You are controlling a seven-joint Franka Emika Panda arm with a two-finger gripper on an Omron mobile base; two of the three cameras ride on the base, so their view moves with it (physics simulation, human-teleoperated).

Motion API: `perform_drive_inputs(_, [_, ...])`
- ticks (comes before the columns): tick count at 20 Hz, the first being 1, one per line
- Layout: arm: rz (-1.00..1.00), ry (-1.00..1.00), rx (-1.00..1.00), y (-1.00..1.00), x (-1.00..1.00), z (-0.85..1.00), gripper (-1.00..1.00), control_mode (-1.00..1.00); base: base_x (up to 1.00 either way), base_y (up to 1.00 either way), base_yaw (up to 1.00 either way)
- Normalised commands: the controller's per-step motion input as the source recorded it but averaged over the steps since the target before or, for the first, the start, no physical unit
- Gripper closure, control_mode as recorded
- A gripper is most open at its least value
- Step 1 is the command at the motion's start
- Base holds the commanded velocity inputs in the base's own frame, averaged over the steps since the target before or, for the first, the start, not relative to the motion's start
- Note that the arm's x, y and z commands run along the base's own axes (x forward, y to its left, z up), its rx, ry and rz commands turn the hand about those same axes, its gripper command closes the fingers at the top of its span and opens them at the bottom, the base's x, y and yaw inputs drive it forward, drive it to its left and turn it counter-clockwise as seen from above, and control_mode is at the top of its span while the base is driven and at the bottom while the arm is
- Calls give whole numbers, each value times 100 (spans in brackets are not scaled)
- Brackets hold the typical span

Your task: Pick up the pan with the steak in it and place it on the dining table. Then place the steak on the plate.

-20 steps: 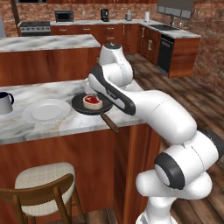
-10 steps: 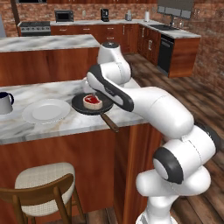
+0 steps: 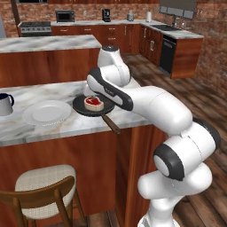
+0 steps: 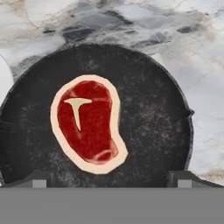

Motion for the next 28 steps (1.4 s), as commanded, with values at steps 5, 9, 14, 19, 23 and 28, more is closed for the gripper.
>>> perform_drive_inputs(5, [5, 0, 0, 0, 3, -6, -100, -100, 0, 0, 0])
perform_drive_inputs(9, [2, 1, 1, 3, 0, -6, -100, -100, 0, 0, 0])
perform_drive_inputs(14, [5, 4, 2, 10, 3, -17, -100, -100, 0, 0, 0])
perform_drive_inputs(19, [4, 1, 0, 11, 8, -16, -100, -100, 0, 0, 0])
perform_drive_inputs(23, [1, 0, -1, 5, 9, -9, -100, -100, 0, 0, 0])
perform_drive_inputs(28, [0, 0, -1, 0, 3, -1, -100, -100, 0, 0, 0])
